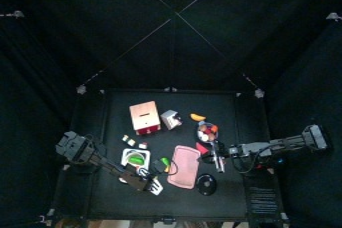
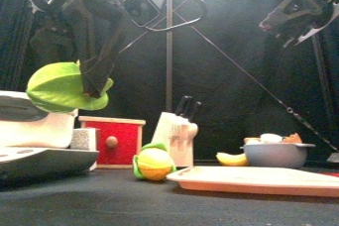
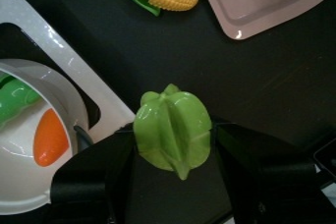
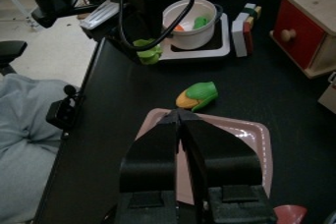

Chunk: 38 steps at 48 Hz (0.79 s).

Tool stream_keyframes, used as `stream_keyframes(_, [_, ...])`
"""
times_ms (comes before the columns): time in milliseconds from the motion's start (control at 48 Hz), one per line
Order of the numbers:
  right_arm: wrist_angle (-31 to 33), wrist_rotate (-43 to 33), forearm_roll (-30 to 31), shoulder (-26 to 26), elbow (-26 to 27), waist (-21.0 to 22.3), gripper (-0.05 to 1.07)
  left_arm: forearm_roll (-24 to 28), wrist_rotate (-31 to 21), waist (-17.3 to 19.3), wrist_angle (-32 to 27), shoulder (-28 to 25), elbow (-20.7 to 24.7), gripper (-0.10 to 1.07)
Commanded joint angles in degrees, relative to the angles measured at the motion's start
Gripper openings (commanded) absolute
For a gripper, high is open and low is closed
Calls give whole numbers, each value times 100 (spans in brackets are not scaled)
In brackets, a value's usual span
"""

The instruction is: Place starfruit on plate

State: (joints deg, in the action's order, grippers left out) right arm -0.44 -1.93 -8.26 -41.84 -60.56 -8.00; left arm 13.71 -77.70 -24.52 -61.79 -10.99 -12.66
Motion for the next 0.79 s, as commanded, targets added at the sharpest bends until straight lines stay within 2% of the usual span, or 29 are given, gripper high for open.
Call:
stream_keyframes(0, [123, -9, -70, -88, 237, 9, 4, 26, 9, 97, 18, 79, 229, 72])
stream_keyframes(188, [791, -9, -185, -316, 378, 18, 4, 167, 193, 536, 158, -53, 536, 72])
stream_keyframes(333, [1011, -9, -290, -378, 299, 105, 4, 132, 457, 993, 466, -334, 870, 72])
stream_keyframes(479, [1090, 0, -352, -378, 202, 211, 4, -105, 615, 1371, 817, -800, 1354, 72])
stream_keyframes(646, [1107, 0, -343, -369, 176, 255, 4, -510, 791, 1714, 914, -1266, 1872, 72])
stream_keyframes(771, [1230, 0, -343, -378, 185, 264, 4, -703, 861, 1837, 914, -1494, 2215, 72])
